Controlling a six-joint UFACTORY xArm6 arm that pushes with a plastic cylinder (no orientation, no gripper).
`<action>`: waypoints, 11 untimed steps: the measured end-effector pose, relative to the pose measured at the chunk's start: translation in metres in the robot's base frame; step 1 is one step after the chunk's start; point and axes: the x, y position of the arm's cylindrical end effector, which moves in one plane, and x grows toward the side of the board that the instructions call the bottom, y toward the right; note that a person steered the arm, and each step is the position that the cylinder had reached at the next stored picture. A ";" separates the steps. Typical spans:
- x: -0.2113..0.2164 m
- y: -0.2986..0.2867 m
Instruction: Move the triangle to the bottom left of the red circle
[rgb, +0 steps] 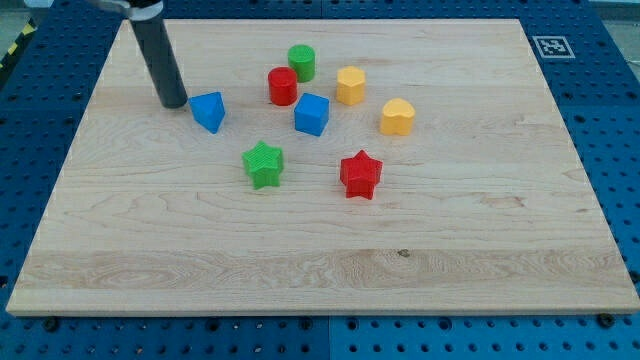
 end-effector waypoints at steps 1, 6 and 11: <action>0.001 0.000; 0.016 0.045; 0.039 0.103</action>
